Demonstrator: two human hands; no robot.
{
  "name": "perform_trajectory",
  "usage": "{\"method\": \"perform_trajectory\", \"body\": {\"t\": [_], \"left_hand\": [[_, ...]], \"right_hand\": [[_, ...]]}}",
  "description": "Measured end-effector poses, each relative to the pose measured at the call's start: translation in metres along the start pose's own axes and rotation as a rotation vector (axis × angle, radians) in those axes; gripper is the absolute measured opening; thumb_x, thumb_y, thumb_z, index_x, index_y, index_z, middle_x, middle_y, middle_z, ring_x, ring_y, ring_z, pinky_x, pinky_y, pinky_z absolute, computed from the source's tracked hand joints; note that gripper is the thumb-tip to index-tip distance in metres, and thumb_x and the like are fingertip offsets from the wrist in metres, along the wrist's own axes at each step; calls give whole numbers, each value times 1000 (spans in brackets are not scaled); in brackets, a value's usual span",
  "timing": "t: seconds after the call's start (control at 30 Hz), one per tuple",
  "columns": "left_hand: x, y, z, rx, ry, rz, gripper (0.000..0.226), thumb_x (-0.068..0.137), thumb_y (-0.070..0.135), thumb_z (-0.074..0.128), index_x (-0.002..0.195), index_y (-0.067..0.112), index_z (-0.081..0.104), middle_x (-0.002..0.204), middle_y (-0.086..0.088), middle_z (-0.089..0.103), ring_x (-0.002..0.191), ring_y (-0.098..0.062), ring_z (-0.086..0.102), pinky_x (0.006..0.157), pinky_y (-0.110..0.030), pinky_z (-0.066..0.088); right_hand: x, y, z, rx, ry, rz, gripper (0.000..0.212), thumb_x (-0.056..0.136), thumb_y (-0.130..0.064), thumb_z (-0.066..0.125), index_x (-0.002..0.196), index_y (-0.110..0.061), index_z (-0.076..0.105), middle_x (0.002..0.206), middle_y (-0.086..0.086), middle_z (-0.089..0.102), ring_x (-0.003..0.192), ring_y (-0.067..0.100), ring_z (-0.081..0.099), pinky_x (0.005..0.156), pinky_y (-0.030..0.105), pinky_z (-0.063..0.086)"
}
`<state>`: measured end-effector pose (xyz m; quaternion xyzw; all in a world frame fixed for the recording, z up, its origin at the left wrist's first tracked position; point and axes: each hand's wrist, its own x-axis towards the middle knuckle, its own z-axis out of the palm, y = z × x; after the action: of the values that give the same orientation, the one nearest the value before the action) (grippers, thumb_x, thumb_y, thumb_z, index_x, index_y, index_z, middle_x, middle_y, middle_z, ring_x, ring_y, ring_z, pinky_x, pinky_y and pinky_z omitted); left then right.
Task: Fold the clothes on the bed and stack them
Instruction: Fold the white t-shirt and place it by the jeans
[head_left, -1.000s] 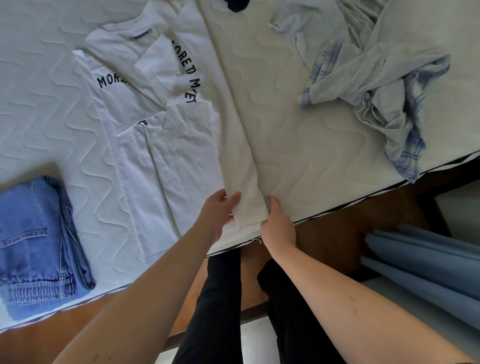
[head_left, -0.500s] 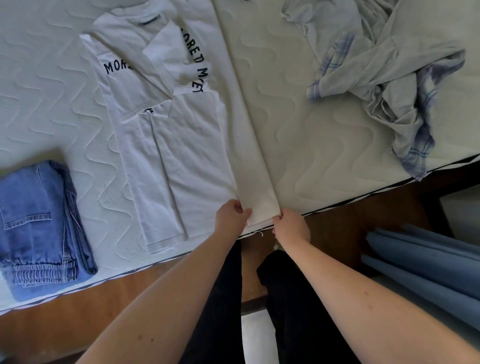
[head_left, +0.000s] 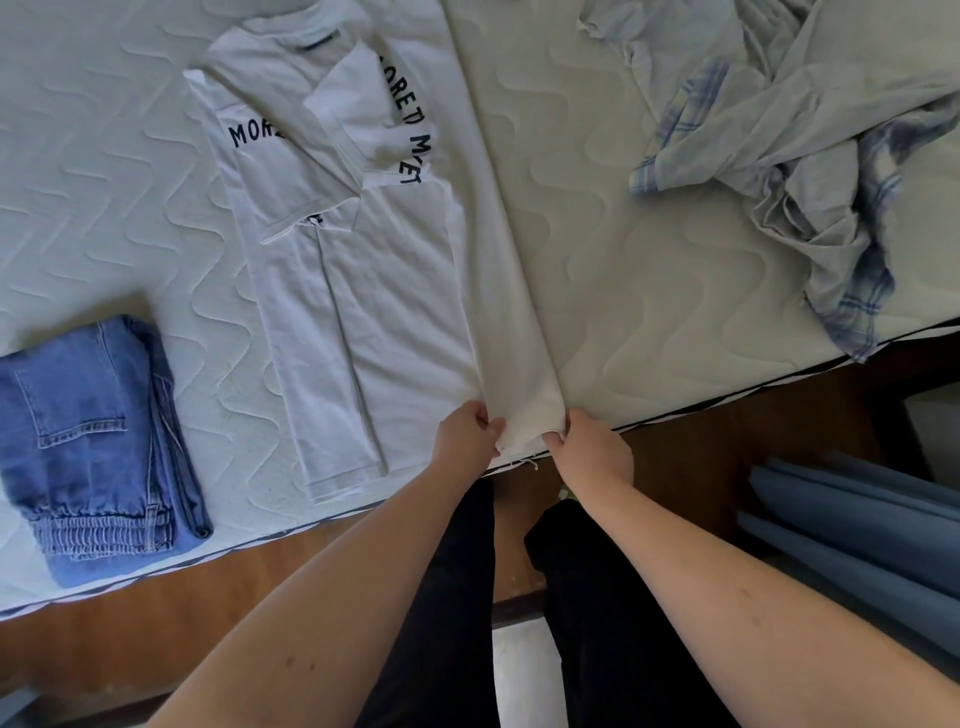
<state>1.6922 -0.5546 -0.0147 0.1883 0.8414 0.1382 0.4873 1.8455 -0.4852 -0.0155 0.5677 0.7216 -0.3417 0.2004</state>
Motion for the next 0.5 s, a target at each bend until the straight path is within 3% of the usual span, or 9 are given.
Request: {"method": "perform_trajectory", "body": {"t": [0.1,0.2,0.37,0.43,0.5], "left_hand": [[-1,-10,-3,-40,41,4,12,94,28,60,90,18,57,71,-1,67,49,3,59,60,-25,46],[-4,-15,-5,-58,99,16,14,94,31,61,85,21,56,74,0,67,51,1,61,49,-12,38],[-3,-15,1,50,90,4,21,92,34,61,85,15,55,82,-5,68,75,-22,65,68,-33,50],[1,-11,1,159,60,16,26,90,36,61,76,19,49,76,-1,64,75,-22,62,63,-32,46],[4,-7,-3,224,57,20,31,87,38,64,70,22,44,71,5,56,68,-17,55,54,-28,37]], "right_hand": [[0,0,4,45,24,34,26,98,-39,44,98,-17,58,90,6,65,78,29,60,57,31,38],[0,0,6,-9,51,11,24,98,-38,44,93,-18,56,86,6,66,67,26,53,50,30,33],[1,0,1,-52,-102,89,32,101,-36,31,88,-20,55,93,6,67,72,25,52,59,30,39],[5,-7,-5,-23,-221,172,37,100,-36,29,87,-16,57,95,7,68,76,27,60,66,31,47],[10,-14,-16,-11,-338,252,44,100,-35,31,84,-11,65,82,5,73,69,22,69,65,28,51]]}}
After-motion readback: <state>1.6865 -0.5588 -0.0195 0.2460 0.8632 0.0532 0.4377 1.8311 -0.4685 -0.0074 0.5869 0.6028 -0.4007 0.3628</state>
